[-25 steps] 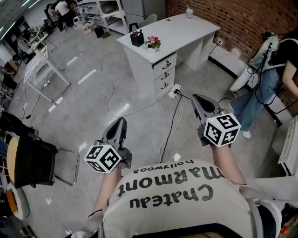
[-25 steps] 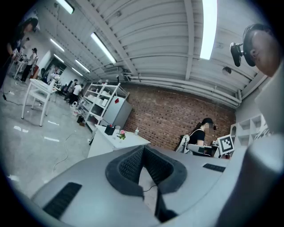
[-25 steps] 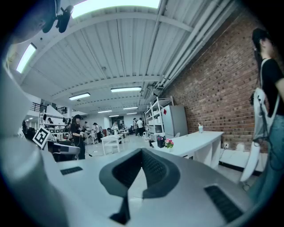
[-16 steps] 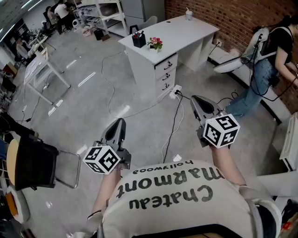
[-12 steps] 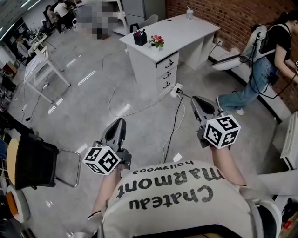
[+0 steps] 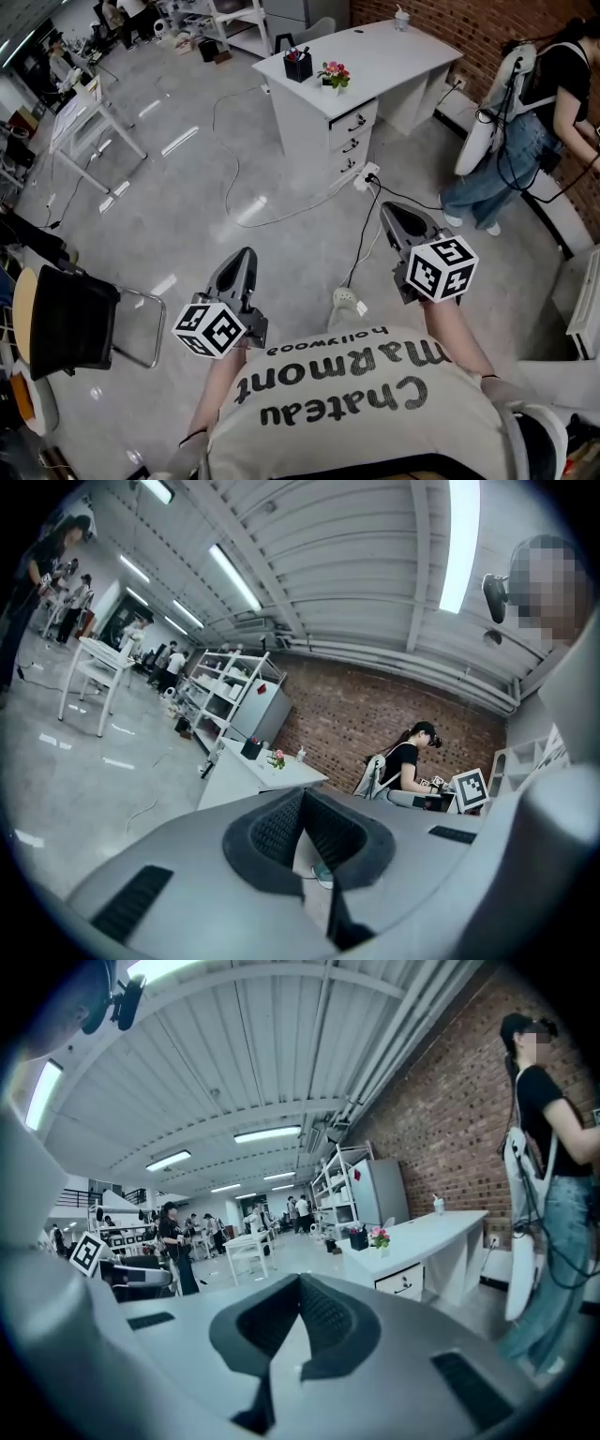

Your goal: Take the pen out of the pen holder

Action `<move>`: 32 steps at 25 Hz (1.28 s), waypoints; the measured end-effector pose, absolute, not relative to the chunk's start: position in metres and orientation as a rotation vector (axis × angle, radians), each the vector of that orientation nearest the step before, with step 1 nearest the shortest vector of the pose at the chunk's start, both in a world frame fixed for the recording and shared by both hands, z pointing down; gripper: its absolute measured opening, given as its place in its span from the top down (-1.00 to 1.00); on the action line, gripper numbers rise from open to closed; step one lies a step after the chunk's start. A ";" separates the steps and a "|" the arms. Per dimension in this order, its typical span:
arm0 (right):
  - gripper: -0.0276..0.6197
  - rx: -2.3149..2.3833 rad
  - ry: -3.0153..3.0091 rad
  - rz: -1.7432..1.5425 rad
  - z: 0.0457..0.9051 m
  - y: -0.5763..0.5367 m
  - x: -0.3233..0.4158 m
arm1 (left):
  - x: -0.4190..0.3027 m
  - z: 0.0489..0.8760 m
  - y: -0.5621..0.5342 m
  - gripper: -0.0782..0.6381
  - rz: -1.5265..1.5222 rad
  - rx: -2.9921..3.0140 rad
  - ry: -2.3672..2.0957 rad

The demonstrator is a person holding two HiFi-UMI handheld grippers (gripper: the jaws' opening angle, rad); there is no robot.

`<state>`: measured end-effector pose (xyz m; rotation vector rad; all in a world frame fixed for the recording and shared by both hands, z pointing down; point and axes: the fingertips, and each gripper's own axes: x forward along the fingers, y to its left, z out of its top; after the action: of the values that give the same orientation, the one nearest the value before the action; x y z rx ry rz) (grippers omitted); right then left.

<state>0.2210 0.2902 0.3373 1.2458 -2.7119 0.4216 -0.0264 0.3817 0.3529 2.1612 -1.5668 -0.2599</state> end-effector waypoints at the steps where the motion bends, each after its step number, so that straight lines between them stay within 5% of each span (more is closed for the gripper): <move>1: 0.91 1.237 -2.709 0.429 0.341 0.281 0.218 | -0.028 0.355 0.374 0.78 -0.259 2.157 -1.570; 32: 0.91 1.027 -2.809 0.482 0.354 -0.006 0.200 | -0.015 0.356 0.110 0.78 -0.362 2.101 -1.657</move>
<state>0.2000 -0.0056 0.3536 1.0271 -2.8087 0.4817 -0.0150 0.1099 0.3558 2.1006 -1.6571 -0.3620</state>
